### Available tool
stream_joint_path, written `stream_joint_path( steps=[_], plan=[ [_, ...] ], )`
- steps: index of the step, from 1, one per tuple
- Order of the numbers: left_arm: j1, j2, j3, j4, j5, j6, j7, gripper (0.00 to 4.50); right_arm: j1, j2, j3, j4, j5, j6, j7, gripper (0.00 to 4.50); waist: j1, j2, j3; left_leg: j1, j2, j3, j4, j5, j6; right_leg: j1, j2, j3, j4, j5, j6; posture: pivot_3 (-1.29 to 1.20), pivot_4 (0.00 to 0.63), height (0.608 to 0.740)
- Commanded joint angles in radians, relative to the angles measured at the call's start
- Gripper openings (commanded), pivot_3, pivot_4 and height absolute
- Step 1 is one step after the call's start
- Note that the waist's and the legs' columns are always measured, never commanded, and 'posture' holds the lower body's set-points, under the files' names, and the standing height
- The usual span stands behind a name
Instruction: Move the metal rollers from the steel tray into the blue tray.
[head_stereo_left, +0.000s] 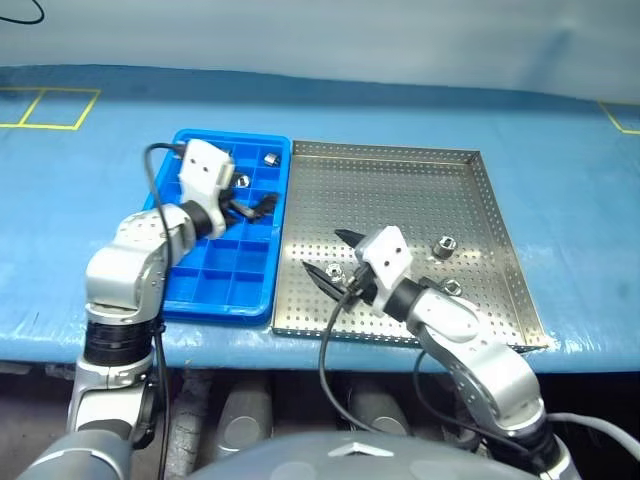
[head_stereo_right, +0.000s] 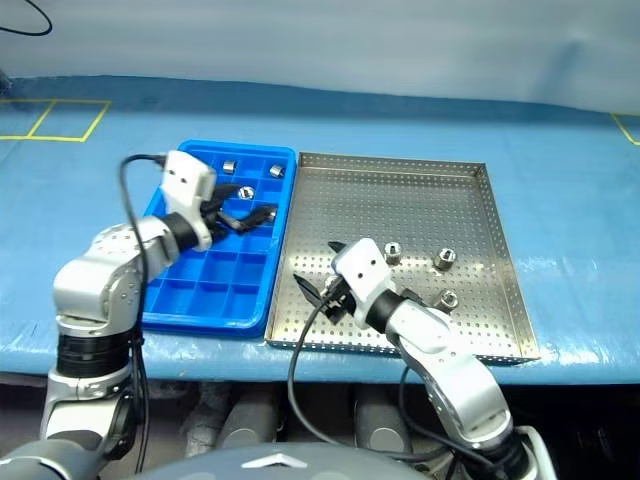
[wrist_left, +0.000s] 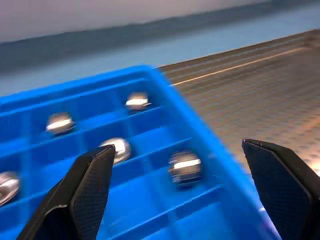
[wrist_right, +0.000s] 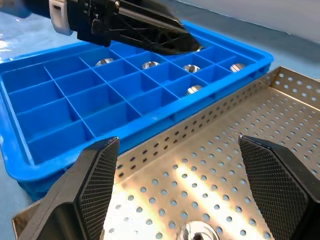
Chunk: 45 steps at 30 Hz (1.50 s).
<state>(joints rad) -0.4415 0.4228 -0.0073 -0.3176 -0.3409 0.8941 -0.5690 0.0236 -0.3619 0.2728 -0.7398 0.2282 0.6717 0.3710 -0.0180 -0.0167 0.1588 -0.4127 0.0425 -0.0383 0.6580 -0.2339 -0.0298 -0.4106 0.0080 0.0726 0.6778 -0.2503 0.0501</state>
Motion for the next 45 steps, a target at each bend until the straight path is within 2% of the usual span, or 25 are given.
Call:
stream_joint_path(
  steps=[1, 6, 12, 18, 26, 29, 35, 36, 40, 45],
  plan=[
    [-0.062, 0.017, -0.129, 0.038, -0.006, -0.044, -0.109, 4.47, 0.086, -0.057, -0.080, -0.122, 0.027, 0.025, 0.012, 4.05, -0.013, 0.000, 0.000, 0.000, 0.000, 0.000, 0.000, 0.000, 0.000, 0.000, 0.000, 0.000, 0.000, 0.000, 0.000, -0.08, 0.150, 0.740],
    [-0.156, 0.043, -0.309, 0.183, 0.037, -0.104, -0.266, 4.47, 0.257, -0.127, -0.160, -0.198, 0.031, 0.034, 0.007, 4.05, -0.049, 0.001, 0.000, 0.001, 0.001, 0.000, 0.000, 0.000, 0.000, 0.000, 0.002, 0.000, 0.001, -0.001, 0.000, -0.16, 0.150, 0.740],
    [-0.221, 0.077, -0.464, 0.316, 0.104, -0.205, -0.445, 4.47, 0.387, -0.122, -0.172, -0.224, 0.018, 0.010, -0.022, 4.05, -0.101, 0.001, 0.000, 0.001, 0.001, 0.002, 0.000, 0.000, 0.000, -0.001, 0.002, 0.003, 0.001, -0.001, 0.000, -0.22, 0.150, 0.740],
    [-0.248, 0.099, -0.553, 0.379, 0.184, -0.268, -0.540, 4.47, 0.406, -0.093, -0.153, -0.230, 0.009, 0.004, -0.058, 4.05, -0.133, 0.001, 0.000, 0.001, 0.002, 0.003, 0.000, 0.000, 0.000, -0.002, 0.002, 0.005, 0.001, -0.001, 0.000, -0.25, 0.150, 0.740],
    [-0.248, 0.129, -0.561, 0.395, 0.247, -0.284, -0.593, 4.47, 0.384, -0.085, -0.142, -0.217, 0.004, -0.002, -0.075, 4.05, -0.151, 0.001, 0.000, 0.001, 0.002, 0.003, -0.001, 0.000, 0.000, -0.002, 0.002, 0.005, 0.001, -0.001, 0.000, -0.24, 0.150, 0.740],
    [-0.243, 0.135, -0.574, 0.404, 0.280, -0.286, -0.596, 3.88, 0.364, -0.082, -0.136, -0.208, 0.002, -0.003, -0.076, 4.05, -0.154, 0.001, 0.000, 0.001, 0.002, 0.003, -0.001, 0.000, 0.000, -0.002, 0.002, 0.005, 0.001, -0.001, 0.000, -0.23, 0.150, 0.740],
    [-0.237, 0.129, -0.594, 0.419, 0.322, -0.300, -0.610, 1.89, 0.337, -0.080, -0.135, -0.195, 0.002, -0.003, -0.076, 4.05, -0.155, 0.001, 0.000, 0.001, 0.002, 0.003, -0.001, 0.000, 0.000, -0.002, 0.002, 0.005, 0.001, -0.001, 0.000, -0.23, 0.150, 0.740],
    [-0.236, 0.128, -0.597, 0.421, 0.329, -0.306, -0.612, 1.70, 0.334, -0.080, -0.134, -0.195, 0.002, -0.003, -0.076, 4.05, -0.155, 0.001, 0.000, 0.001, 0.002, 0.003, -0.001, 0.000, 0.000, -0.002, 0.002, 0.005, 0.001, -0.001, 0.000, -0.23, 0.150, 0.740],
    [-0.233, 0.102, -0.545, 0.403, 0.305, -0.299, -0.597, 1.71, 0.331, -0.080, -0.135, -0.194, 0.001, -0.002, -0.077, 4.05, -0.154, 0.001, 0.000, 0.001, 0.002, 0.003, -0.001, 0.000, 0.000, -0.002, 0.002, 0.005, 0.001, -0.001, 0.000, -0.22, 0.150, 0.740],
    [-0.215, 0.053, -0.357, 0.326, 0.215, -0.231, -0.486, 1.71, 0.317, -0.079, -0.118, -0.190, 0.001, -0.002, -0.073, 4.05, -0.151, 0.001, 0.000, 0.000, 0.002, 0.003, 0.000, 0.000, 0.000, -0.003, 0.002, 0.005, 0.001, 0.000, 0.001, -0.19, 0.150, 0.740]
  ],
)
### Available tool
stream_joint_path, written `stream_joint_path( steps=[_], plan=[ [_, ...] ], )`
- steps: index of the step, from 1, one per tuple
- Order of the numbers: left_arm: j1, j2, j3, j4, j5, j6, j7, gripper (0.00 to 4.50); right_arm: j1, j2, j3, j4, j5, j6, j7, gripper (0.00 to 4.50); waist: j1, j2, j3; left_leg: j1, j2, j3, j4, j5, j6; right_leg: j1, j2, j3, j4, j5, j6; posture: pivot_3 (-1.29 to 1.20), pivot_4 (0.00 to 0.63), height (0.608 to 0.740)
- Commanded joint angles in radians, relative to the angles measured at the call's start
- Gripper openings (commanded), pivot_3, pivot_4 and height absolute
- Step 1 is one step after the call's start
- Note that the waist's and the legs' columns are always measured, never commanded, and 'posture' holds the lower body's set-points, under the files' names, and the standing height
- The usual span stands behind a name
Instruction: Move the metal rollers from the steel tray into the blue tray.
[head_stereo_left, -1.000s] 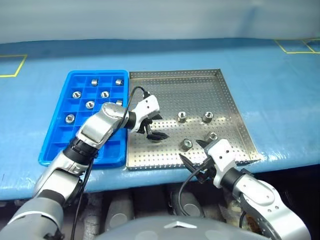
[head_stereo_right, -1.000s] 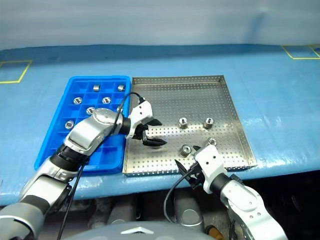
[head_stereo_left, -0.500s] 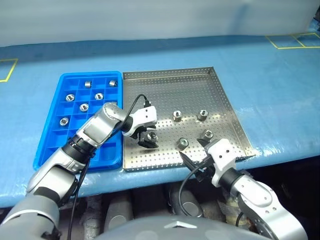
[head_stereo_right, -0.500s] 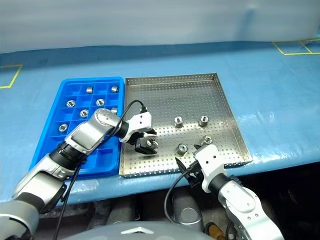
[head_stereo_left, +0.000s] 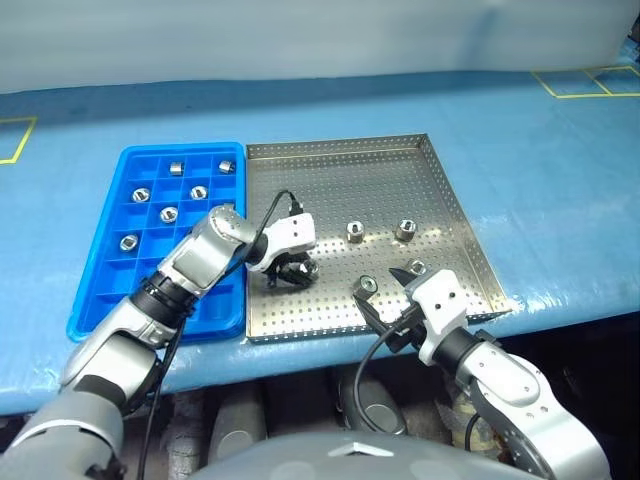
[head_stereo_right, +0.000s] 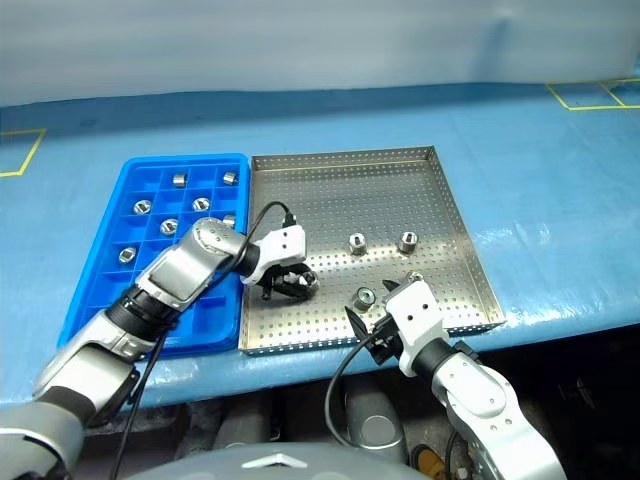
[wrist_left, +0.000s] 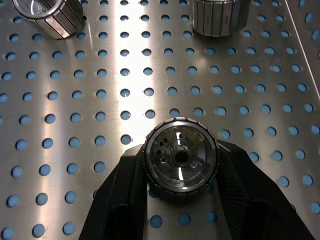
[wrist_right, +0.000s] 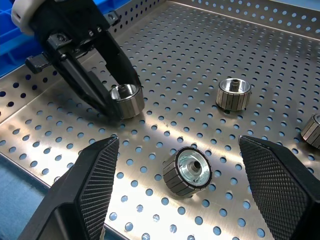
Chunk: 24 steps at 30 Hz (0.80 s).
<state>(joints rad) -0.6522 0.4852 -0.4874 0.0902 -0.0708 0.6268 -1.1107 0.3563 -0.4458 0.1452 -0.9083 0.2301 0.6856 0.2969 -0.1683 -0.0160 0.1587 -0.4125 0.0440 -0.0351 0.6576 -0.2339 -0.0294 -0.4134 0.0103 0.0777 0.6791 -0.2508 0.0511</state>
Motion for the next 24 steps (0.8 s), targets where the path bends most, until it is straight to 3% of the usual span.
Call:
stream_joint_path(
  steps=[1, 6, 12, 19, 24],
  plan=[
    [0.004, -0.010, 0.165, -0.116, -0.076, 0.061, 0.079, 1.71, -0.030, 0.007, 0.017, -0.017, 0.001, -0.015, 0.004, 4.05, -0.001, 0.000, 0.000, 0.000, 0.000, 0.000, 0.000, 0.000, 0.000, 0.000, 0.000, 0.000, 0.000, 0.000, 0.000, -0.18, 0.150, 0.740],
    [0.119, 0.055, 0.350, -0.353, -0.122, 0.199, 0.210, 1.71, -0.195, 0.022, 0.071, 0.050, 0.024, -0.005, 0.051, 4.05, 0.003, 0.000, 0.000, 0.002, 0.001, 0.000, -0.001, 0.000, 0.000, 0.000, 0.001, 0.001, 0.001, 0.000, 0.000, -0.07, 0.150, 0.740],
    [0.335, 0.135, 0.582, -0.614, -0.145, 0.371, 0.359, 1.71, -0.430, 0.063, 0.169, 0.203, 0.044, -0.023, 0.147, 4.05, 0.068, -0.002, 0.002, 0.003, 0.001, 0.000, -0.004, 0.000, 0.000, 0.000, 0.001, 0.000, 0.001, 0.000, -0.001, 0.09, 0.150, 0.740],
    [0.583, 0.124, 0.797, -0.844, -0.163, 0.528, 0.489, 1.71, -0.602, 0.138, 0.287, 0.392, 0.027, -0.093, 0.253, 4.05, 0.185, -0.005, 0.003, 0.000, 0.000, -0.004, -0.004, 0.000, 0.000, 0.001, -0.002, -0.006, -0.002, -0.001, -0.002, 0.26, 0.150, 0.740],
    [0.724, 0.077, 0.899, -0.969, -0.178, 0.603, 0.552, 1.71, -0.650, 0.169, 0.322, 0.462, 0.028, -0.131, 0.308, 4.05, 0.237, -0.005, 0.003, 0.000, 0.000, -0.005, -0.003, 0.000, -0.001, 0.002, -0.002, -0.008, -0.002, -0.002, -0.004, 0.34, 0.150, 0.740]
  ],
)
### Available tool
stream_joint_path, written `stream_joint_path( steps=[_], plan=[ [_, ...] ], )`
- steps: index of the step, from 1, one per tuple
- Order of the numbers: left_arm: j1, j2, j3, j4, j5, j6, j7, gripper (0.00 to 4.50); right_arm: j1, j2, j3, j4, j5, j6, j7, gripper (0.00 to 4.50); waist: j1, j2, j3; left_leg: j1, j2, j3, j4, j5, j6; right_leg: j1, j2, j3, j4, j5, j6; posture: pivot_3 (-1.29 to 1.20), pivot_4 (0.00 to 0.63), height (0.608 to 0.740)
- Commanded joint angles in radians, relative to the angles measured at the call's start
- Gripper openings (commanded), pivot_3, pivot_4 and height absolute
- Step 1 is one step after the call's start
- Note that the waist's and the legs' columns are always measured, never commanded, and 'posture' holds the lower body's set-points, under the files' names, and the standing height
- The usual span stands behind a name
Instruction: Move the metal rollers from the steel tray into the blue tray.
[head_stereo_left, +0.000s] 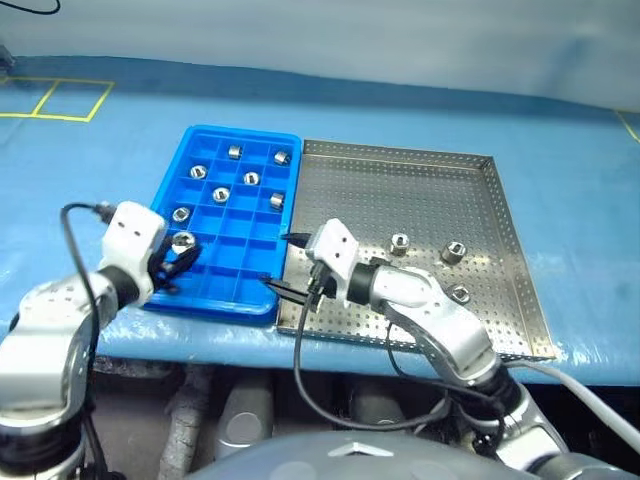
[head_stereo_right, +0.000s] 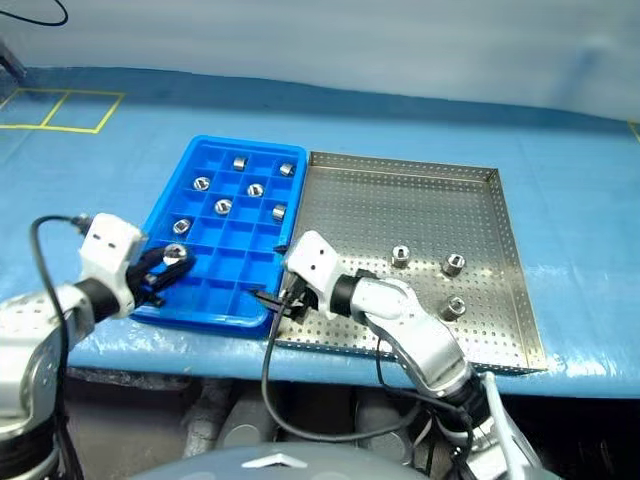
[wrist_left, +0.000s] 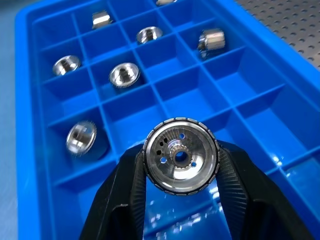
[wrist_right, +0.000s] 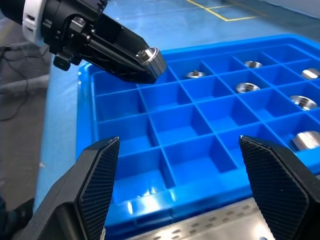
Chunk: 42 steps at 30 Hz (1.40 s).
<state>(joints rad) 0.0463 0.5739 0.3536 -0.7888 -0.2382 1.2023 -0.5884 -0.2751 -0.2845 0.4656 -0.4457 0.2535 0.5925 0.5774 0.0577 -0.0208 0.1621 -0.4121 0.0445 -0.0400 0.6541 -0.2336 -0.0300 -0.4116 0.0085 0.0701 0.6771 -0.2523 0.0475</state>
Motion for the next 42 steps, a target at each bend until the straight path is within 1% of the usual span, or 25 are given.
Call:
stream_joint_path(
  steps=[1, 5, 11, 15, 22, 28, 33, 39, 42],
  plan=[
    [0.046, -0.018, 0.072, -0.104, -0.012, 0.037, 0.040, 1.71, -0.022, 0.012, 0.004, 0.008, 0.005, -0.043, 0.034, 4.05, 0.020, 0.000, 0.000, 0.000, 0.000, 0.000, 0.000, 0.000, 0.000, 0.000, 0.000, 0.000, 0.000, 0.000, 0.000, 0.35, 0.150, 0.740],
    [0.095, -0.035, 0.104, -0.120, -0.008, 0.056, 0.088, 1.71, -0.021, 0.021, 0.011, 0.026, 0.005, -0.053, 0.052, 4.05, 0.042, 0.000, 0.000, 0.002, 0.001, -0.002, 0.000, 0.001, -0.002, 0.001, 0.001, -0.002, 0.002, -0.003, -0.006, 0.36, 0.150, 0.740],
    [0.094, -0.068, 0.138, -0.085, 0.002, 0.080, 0.164, 1.71, -0.003, 0.022, 0.012, 0.019, 0.003, -0.047, 0.056, 4.05, 0.055, 0.000, 0.000, 0.001, 0.000, -0.003, 0.000, 0.002, -0.002, 0.001, 0.001, -0.002, 0.002, -0.004, -0.007, 0.36, 0.150, 0.740],
    [0.081, -0.063, 0.127, -0.048, 0.002, 0.076, 0.196, 1.71, 0.007, 0.024, 0.010, 0.008, 0.002, -0.041, 0.052, 4.05, 0.058, 0.000, 0.000, 0.002, 0.000, -0.003, -0.001, 0.002, -0.003, 0.001, 0.000, -0.002, 0.002, -0.003, -0.006, 0.34, 0.150, 0.740],
    [0.019, -0.052, 0.051, 0.026, -0.013, 0.043, 0.211, 1.71, 0.021, 0.022, 0.003, -0.007, -0.004, -0.035, 0.036, 4.05, 0.055, 0.000, 0.000, 0.002, 0.000, -0.003, -0.002, 0.002, -0.003, 0.001, 0.001, -0.003, 0.002, -0.004, -0.007, 0.31, 0.150, 0.740],
    [-0.040, -0.037, -0.014, 0.052, -0.033, 0.039, 0.202, 1.71, 0.031, 0.019, -0.003, -0.018, -0.009, -0.032, 0.019, 4.05, 0.049, 0.000, 0.000, 0.001, 0.000, -0.003, -0.002, 0.002, -0.003, 0.000, 0.001, -0.003, 0.002, -0.003, -0.007, 0.28, 0.150, 0.740],
    [-0.034, -0.003, -0.021, 0.054, -0.044, 0.070, 0.204, 1.71, 0.048, 0.017, -0.015, -0.037, -0.010, -0.026, -0.002, 4.05, 0.034, 0.000, 0.000, 0.001, 0.000, -0.003, -0.004, 0.002, -0.003, 0.000, 0.000, -0.003, 0.001, -0.002, -0.005, 0.26, 0.150, 0.740],
    [-0.033, 0.017, 0.037, 0.015, -0.052, 0.103, 0.216, 1.71, 0.071, 0.004, -0.029, -0.057, -0.005, -0.020, -0.018, 4.05, 0.026, 0.000, 0.000, 0.001, 0.001, -0.003, -0.006, 0.002, -0.003, -0.001, 0.001, -0.003, 0.001, -0.003, -0.005, 0.25, 0.150, 0.740],
    [-0.038, 0.020, 0.046, 0.011, -0.052, 0.114, 0.224, 1.71, 0.070, 0.004, -0.028, -0.054, -0.004, -0.021, -0.021, 4.05, 0.026, 0.000, 0.000, 0.001, 0.001, -0.003, -0.005, 0.002, -0.003, -0.001, 0.001, -0.003, 0.001, -0.003, -0.005, 0.25, 0.150, 0.740]
  ],
)
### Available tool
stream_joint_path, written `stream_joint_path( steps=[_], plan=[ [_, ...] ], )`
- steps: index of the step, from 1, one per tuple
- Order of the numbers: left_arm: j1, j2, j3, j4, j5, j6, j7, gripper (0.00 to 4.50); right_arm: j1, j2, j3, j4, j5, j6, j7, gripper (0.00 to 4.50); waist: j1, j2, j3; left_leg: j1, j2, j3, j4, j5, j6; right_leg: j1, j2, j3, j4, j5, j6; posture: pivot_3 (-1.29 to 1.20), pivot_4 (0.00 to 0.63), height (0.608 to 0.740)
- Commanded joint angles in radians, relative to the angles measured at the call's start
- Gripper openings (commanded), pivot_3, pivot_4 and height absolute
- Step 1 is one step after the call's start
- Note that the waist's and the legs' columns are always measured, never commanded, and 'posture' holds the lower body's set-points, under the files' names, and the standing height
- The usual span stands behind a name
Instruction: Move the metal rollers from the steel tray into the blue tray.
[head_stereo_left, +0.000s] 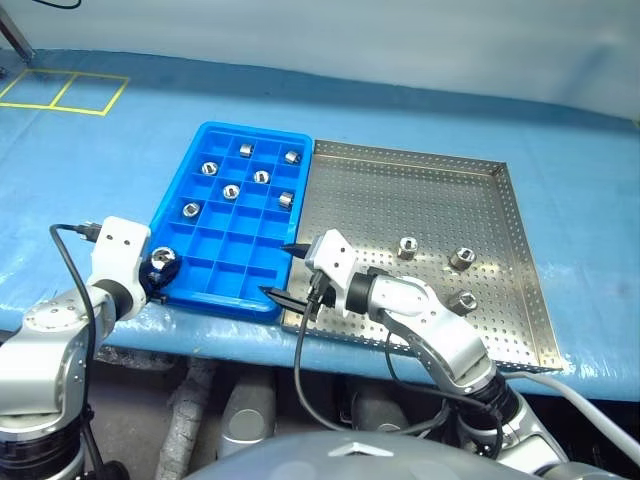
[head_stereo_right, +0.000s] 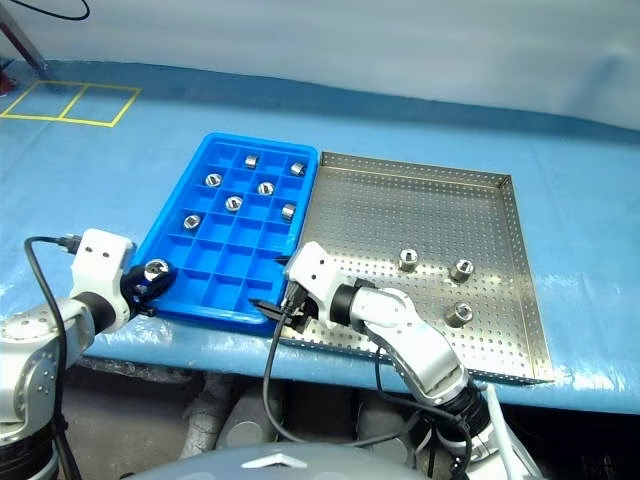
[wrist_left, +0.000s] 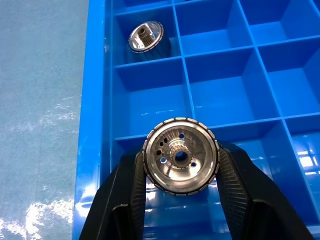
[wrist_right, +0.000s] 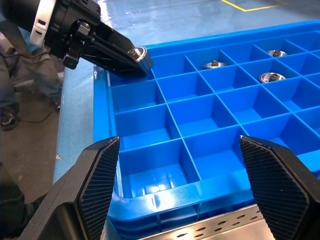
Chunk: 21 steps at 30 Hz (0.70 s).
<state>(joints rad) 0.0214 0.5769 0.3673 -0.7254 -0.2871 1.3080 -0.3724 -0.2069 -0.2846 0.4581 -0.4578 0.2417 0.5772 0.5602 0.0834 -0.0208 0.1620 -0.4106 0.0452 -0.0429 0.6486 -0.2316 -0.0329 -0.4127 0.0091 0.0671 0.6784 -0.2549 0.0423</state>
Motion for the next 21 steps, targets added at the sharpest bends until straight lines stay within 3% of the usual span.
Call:
stream_joint_path(
  steps=[1, 9, 17, 18, 21],
  plan=[
    [-0.012, 0.018, 0.032, -0.054, -0.003, 0.011, 0.010, 1.71, 0.001, 0.005, -0.020, -0.041, 0.008, -0.006, -0.004, 4.05, 0.000, 0.000, 0.000, 0.000, 0.000, 0.000, 0.000, 0.000, 0.000, 0.000, 0.000, 0.000, 0.000, 0.000, 0.000, 0.25, 0.150, 0.740],
    [0.013, 0.048, 0.026, -0.058, -0.012, 0.054, 0.000, 1.71, -0.009, 0.011, -0.018, -0.030, 0.004, -0.012, -0.003, 4.05, 0.000, 0.000, 0.000, 0.000, 0.000, 0.000, 0.000, 0.000, 0.000, 0.000, 0.000, 0.000, 0.000, 0.000, 0.000, 0.27, 0.150, 0.740],
    [-0.014, 0.065, 0.024, -0.049, -0.025, 0.039, 0.000, 4.29, 0.002, 0.009, -0.024, -0.047, 0.001, -0.008, -0.017, 4.05, -0.006, 0.000, 0.000, 0.000, 0.000, 0.000, 0.000, 0.000, 0.000, 0.000, 0.000, 0.000, 0.000, -0.001, -0.001, 0.22, 0.150, 0.740],
    [-0.019, 0.071, 0.018, -0.043, -0.024, 0.026, -0.001, 4.49, 0.006, 0.007, -0.026, -0.051, -0.001, -0.008, -0.023, 4.05, -0.009, 0.000, 0.000, 0.000, 0.000, 0.000, 0.000, 0.000, 0.000, 0.000, 0.000, 0.000, 0.000, -0.001, -0.001, 0.21, 0.150, 0.740],
    [-0.071, 0.046, 0.001, -0.010, -0.044, -0.079, -0.018, 4.49, 0.026, 0.002, -0.038, -0.077, -0.002, -0.003, -0.045, 4.05, -0.010, 0.000, 0.000, 0.000, 0.000, 0.000, 0.000, 0.000, -0.001, 0.000, 0.000, 0.000, 0.000, -0.001, -0.001, 0.18, 0.150, 0.740]
  ],
)
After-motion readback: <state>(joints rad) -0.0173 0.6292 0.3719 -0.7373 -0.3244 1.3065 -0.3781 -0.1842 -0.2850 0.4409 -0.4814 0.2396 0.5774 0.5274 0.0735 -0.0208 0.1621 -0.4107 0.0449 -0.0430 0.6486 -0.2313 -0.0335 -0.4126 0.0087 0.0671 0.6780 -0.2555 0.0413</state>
